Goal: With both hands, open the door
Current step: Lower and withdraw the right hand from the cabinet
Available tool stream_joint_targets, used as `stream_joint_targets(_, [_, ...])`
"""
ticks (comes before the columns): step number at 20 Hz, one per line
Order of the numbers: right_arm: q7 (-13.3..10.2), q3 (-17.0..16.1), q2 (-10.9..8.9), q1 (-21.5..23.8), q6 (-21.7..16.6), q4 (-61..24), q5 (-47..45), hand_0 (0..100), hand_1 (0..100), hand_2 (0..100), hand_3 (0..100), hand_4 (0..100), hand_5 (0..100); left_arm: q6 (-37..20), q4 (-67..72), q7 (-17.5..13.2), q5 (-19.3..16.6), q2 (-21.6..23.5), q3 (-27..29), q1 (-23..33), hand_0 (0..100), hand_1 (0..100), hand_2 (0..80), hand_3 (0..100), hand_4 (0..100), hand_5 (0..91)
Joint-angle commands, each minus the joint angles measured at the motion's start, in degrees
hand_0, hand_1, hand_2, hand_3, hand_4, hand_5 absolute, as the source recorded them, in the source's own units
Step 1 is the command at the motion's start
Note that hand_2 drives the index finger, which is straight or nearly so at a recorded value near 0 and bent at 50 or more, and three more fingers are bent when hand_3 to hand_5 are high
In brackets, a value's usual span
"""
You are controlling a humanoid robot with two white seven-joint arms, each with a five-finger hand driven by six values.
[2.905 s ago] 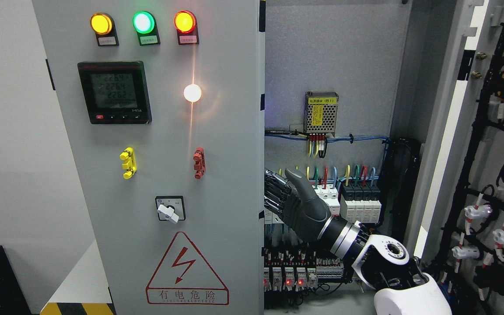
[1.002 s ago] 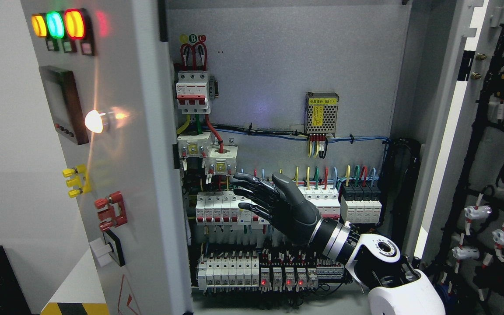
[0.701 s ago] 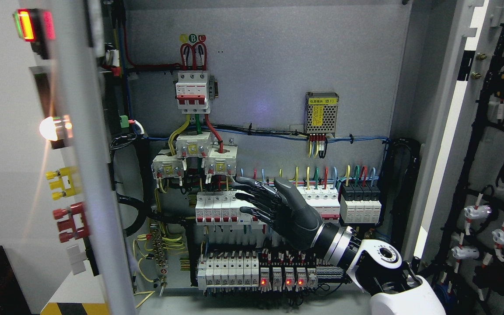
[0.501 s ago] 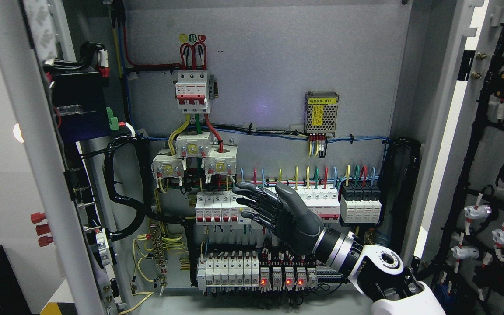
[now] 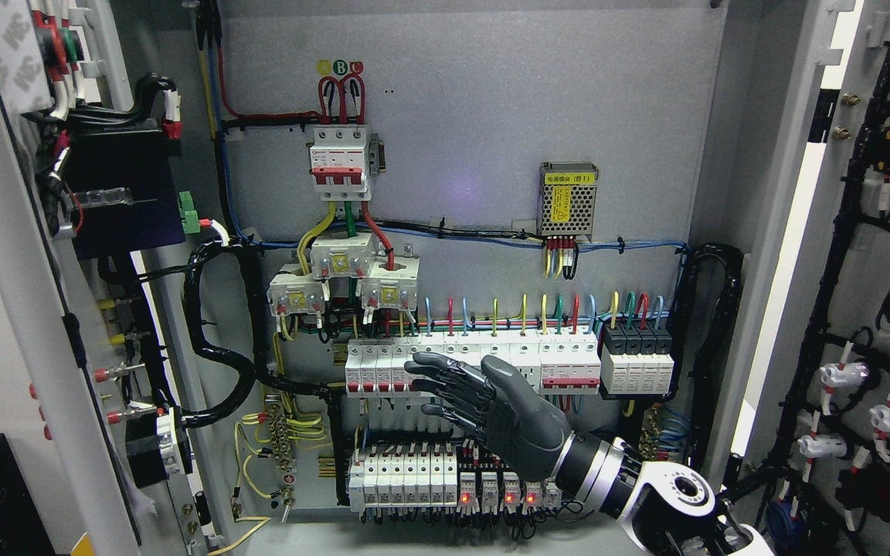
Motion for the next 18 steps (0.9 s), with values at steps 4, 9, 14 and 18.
stream_joint_targets(4, [0.1,6.4,-1.76,4.3,0.0,-7.9,0.0,19,0,0,0,0,0,0.0,-1.1,0.0,-1.8,0.0,0.0,0.0,0,0,0.0,0,0,0.0])
stream_joint_targets(9, [0.2,10.3,-2.38,5.2,0.0,-9.2,0.0,19,0,0,0,0,0,0.0,-1.1,0.0,-1.8,0.0,0.0,0.0,0,0,0.0,0,0,0.0])
stream_joint_targets(14, [0.3,11.8,-2.56,5.8,0.0,-9.2,-0.1,19,0,0,0,0,0,0.0,-1.1,0.0,-1.8,0.0,0.0,0.0,0,0,0.0,0,0,0.0])
stream_joint_targets(18, [0.3,13.6,-2.56,5.8,0.0,-10.3,-0.2,19,0,0,0,0,0,0.0,-1.1,0.0,-1.8,0.0,0.0,0.0,0,0,0.0,0,0,0.0])
